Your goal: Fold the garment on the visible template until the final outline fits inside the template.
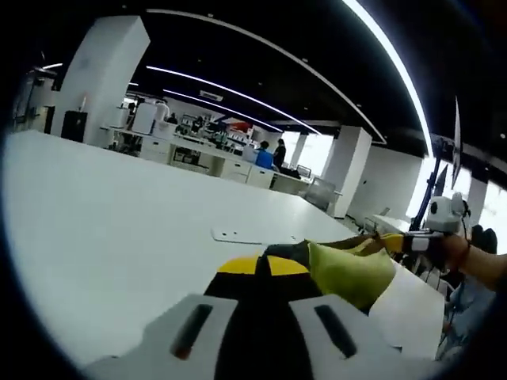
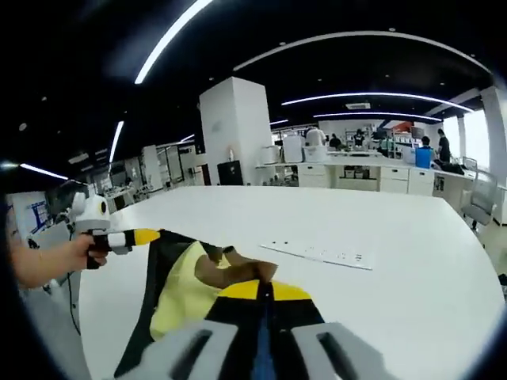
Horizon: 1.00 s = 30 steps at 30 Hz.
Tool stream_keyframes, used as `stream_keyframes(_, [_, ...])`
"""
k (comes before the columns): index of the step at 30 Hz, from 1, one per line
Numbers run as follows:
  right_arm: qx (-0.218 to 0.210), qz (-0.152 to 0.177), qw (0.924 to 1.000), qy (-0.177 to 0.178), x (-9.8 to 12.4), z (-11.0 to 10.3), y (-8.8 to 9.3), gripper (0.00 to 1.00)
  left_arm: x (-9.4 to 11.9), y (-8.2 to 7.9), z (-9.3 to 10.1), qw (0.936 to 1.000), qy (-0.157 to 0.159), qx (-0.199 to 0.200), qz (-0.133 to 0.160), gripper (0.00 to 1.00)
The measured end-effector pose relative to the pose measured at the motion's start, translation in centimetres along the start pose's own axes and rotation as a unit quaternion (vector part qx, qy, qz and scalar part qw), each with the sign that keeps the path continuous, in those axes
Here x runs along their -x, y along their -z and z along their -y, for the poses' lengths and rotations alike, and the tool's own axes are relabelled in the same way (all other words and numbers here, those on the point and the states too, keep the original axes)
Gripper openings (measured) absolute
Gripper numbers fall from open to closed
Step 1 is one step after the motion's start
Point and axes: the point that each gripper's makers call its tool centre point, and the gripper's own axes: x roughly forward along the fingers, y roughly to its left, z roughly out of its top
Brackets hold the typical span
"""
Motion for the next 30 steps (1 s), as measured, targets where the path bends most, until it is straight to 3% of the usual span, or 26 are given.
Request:
stream_keyframes(6, [-0.027, -0.028, 0.9986, 0.035, -4.6, 4.3, 0.8, 0.00, -1.8, 1.3, -1.5, 0.9997, -0.018, -0.006, -0.018, 0.00])
stream_keyframes(10, [-0.033, -0.059, 0.9970, 0.038, -7.5, 5.8, 2.3, 0.00, -3.0, 2.4, -2.9, 0.9989, -0.030, -0.009, -0.034, 0.00])
stream_keyframes(15, [-0.025, -0.071, 0.9958, 0.052, -10.1, 6.4, 3.3, 0.00, -4.1, 3.7, -4.4, 0.9976, -0.045, -0.014, -0.049, 0.00])
stream_keyframes(20, [-0.039, -0.102, 0.9920, 0.064, -12.5, 7.2, 5.4, 0.00, -5.3, 5.3, -5.8, 0.9953, -0.063, -0.016, -0.071, 0.00])
stream_keyframes(30, [-0.041, -0.154, 0.9848, 0.070, -14.1, 7.6, 8.4, 0.00, -6.2, 7.6, -7.6, 0.9887, -0.100, -0.042, -0.103, 0.00])
